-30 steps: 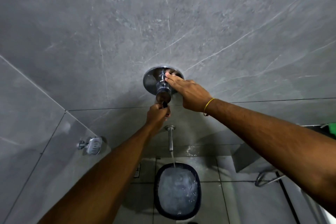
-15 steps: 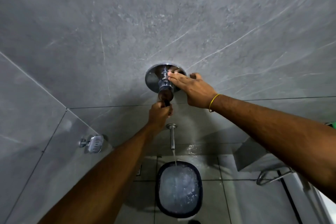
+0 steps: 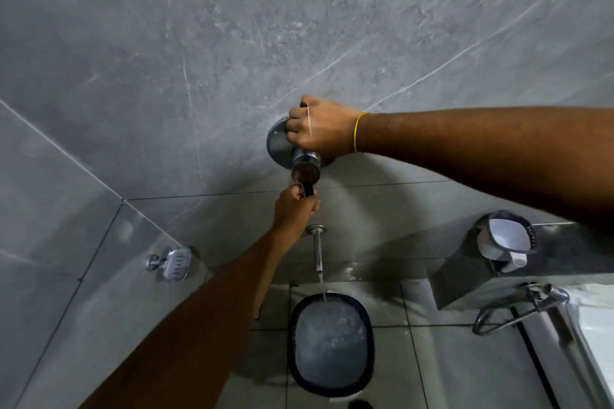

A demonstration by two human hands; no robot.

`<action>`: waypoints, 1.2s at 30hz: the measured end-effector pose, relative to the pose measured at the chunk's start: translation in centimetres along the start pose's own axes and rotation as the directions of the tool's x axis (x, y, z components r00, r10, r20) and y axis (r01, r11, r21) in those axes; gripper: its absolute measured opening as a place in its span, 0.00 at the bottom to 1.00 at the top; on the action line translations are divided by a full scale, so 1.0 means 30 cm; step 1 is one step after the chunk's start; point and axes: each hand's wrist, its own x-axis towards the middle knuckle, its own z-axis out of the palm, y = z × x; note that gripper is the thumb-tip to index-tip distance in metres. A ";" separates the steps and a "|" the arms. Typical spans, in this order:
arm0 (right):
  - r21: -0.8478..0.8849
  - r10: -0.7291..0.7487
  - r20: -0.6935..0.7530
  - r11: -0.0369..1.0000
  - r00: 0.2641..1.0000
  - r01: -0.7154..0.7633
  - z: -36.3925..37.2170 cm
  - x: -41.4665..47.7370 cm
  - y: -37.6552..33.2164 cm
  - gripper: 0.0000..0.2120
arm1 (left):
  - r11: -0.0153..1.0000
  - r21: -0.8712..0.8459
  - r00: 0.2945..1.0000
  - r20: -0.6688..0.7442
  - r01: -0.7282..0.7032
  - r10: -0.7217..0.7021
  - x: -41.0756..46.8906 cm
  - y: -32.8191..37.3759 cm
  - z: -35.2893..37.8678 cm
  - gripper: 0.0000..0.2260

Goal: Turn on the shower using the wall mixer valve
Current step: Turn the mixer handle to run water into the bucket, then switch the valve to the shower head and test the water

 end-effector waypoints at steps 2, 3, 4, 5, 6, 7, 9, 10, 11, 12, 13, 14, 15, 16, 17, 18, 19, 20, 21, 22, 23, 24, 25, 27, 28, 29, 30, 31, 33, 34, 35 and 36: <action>-0.075 -0.053 0.010 0.996 0.999 0.054 -0.002 0.006 0.007 0.09 | 1.000 -0.004 1.000 -0.005 -0.006 0.006 0.001 -0.003 -0.003 0.06; -0.116 -0.073 0.007 0.991 0.997 0.074 0.005 0.008 0.008 0.10 | 1.000 -0.008 1.000 -0.008 -0.006 0.006 0.001 -0.004 -0.004 0.08; -0.150 -0.091 0.003 0.985 0.996 0.090 0.016 0.006 0.008 0.10 | 1.000 -0.008 1.000 -0.005 -0.004 0.004 0.000 -0.004 -0.002 0.09; -0.178 -0.112 -0.011 0.978 0.994 0.109 0.030 0.003 0.007 0.09 | 1.000 -0.006 1.000 0.000 0.000 0.000 -0.002 -0.005 0.000 0.09; -0.205 -0.131 -0.028 0.971 0.991 0.122 0.045 -0.002 0.003 0.08 | 1.000 0.000 1.000 0.006 0.004 -0.004 -0.004 -0.005 0.001 0.10; -0.229 -0.140 -0.043 0.965 0.989 0.127 0.057 -0.007 -0.003 0.06 | 1.000 0.001 1.000 0.010 0.004 -0.004 -0.007 -0.006 0.001 0.10; -0.262 -0.137 -0.065 0.958 0.988 0.115 0.067 -0.010 -0.016 0.05 | 1.000 0.000 1.000 0.010 0.004 -0.004 -0.010 -0.007 -0.001 0.10; -0.279 -0.132 -0.090 0.955 0.987 0.102 0.069 -0.007 -0.020 0.05 | 1.000 0.000 1.000 0.010 0.004 -0.004 -0.011 -0.006 -0.003 0.10; -0.299 -0.133 -0.119 0.950 0.984 0.093 0.070 -0.004 -0.019 0.05 | 1.000 -0.001 1.000 0.012 0.004 -0.004 -0.010 -0.006 -0.005 0.10; -0.314 -0.143 -0.145 0.945 0.979 0.092 0.071 0.000 -0.014 0.06 | 1.000 0.003 1.000 0.015 0.003 -0.003 -0.008 -0.004 -0.007 0.10; -0.328 -0.157 -0.158 0.939 0.975 0.099 0.072 0.005 -0.007 0.07 | 1.000 0.016 1.000 0.020 -0.002 0.002 -0.005 -0.006 -0.010 0.10; -0.340 -0.179 -0.166 0.934 0.970 0.114 0.075 0.008 0.002 0.07 | 0.999 0.046 1.000 0.027 -0.015 0.014 -0.005 -0.010 -0.015 0.10; -0.349 -0.207 -0.177 0.927 0.962 0.136 0.079 0.011 0.013 0.08 | 0.996 0.087 0.999 0.038 -0.032 0.029 -0.005 -0.020 -0.020 0.09; -0.347 -0.231 -0.167 0.924 0.958 0.162 0.084 0.015 0.022 0.08 | 0.989 0.142 0.998 0.055 -0.043 0.035 -0.010 -0.036 -0.032 0.08; -0.338 -0.248 -0.133 0.922 0.960 0.192 0.092 0.017 0.030 0.07 | 0.980 0.194 0.996 0.085 -0.044 0.028 -0.018 -0.061 -0.045 0.09; -0.329 -0.260 -0.090 0.919 0.961 0.218 0.102 0.018 0.037 0.06 | 0.971 0.237 0.993 0.115 -0.036 0.009 -0.028 -0.092 -0.058 0.15; -0.326 -0.262 -0.059 0.917 0.963 0.229 0.111 0.015 0.041 0.05 | 0.961 0.276 0.992 0.129 -0.022 -0.015 -0.040 -0.128 -0.076 0.21; -0.326 -0.246 -0.049 0.920 0.968 0.218 0.118 0.005 0.040 0.05 | 0.949 0.315 0.991 0.128 0.001 -0.044 -0.056 -0.162 -0.097 0.26; -0.315 -0.209 -0.042 0.931 0.977 0.185 0.122 -0.009 0.036 0.06 | 0.936 0.351 0.990 0.123 0.020 -0.068 -0.071 -0.196 -0.120 0.29; -0.280 -0.146 -0.028 0.951 0.989 0.132 0.128 -0.021 0.027 0.07 | 0.924 0.379 0.988 0.121 0.041 -0.094 -0.082 -0.229 -0.143 0.29; -0.224 -0.053 -0.008 0.973 0.999 0.050 0.139 -0.031 0.012 0.07 | 0.913 0.403 0.986 0.120 0.058 -0.115 -0.091 -0.260 -0.170 0.29; -0.158 0.064 -0.005 0.985 0.998 -0.064 0.151 -0.040 -0.013 0.08 | 0.900 0.429 0.985 0.111 0.073 -0.133 -0.104 -0.284 -0.199 0.28; -0.079 0.193 -0.017 0.978 0.981 -0.194 0.163 -0.048 -0.047 0.10 | 0.885 0.458 0.986 0.092 0.085 -0.142 -0.119 -0.301 -0.228 0.27; 0.159 0.414 0.108 0.890 0.904 -0.427 0.177 -0.049 -0.123 0.12 | 0.861 0.501 0.991 0.042 0.089 -0.127 -0.148 -0.320 -0.295 0.26; 0.248 0.496 0.207 0.808 0.844 -0.535 0.183 -0.045 -0.151 0.13 | 0.862 0.498 0.993 0.024 0.090 -0.118 -0.162 -0.320 -0.325 0.26; 0.311 0.555 0.259 0.727 0.791 -0.612 0.178 -0.043 -0.169 0.16 | 0.859 0.506 0.995 0.015 0.077 -0.098 -0.179 -0.308 -0.359 0.27; 0.357 0.583 0.288 0.671 0.760 -0.650 0.172 -0.044 -0.180 0.18 | 0.851 0.522 0.997 0.015 0.053 -0.072 -0.196 -0.289 -0.390 0.28; 0.390 0.595 0.308 0.633 0.742 -0.669 0.154 -0.046 -0.185 0.19 | 0.833 0.552 0.999 0.016 0.016 -0.030 -0.211 -0.263 -0.422 0.28; 0.421 0.575 0.391 0.582 0.719 -0.695 0.101 -0.061 -0.198 0.19 | 0.783 0.619 0.998 0.019 -0.062 0.064 -0.232 -0.204 -0.477 0.28; 0.435 0.564 0.431 0.553 0.704 -0.710 0.068 -0.081 -0.206 0.19 | 0.756 0.648 0.994 0.007 -0.090 0.113 -0.245 -0.162 -0.503 0.28; 0.447 0.555 0.464 0.526 0.690 -0.723 0.034 -0.111 -0.220 0.21 | 0.726 0.678 0.986 -0.011 -0.116 0.167 -0.260 -0.119 -0.525 0.29; 0.449 0.554 0.481 0.510 0.680 -0.734 -0.007 -0.148 -0.234 0.20 | 0.692 0.707 0.973 -0.024 -0.146 0.229 -0.276 -0.072 -0.544 0.30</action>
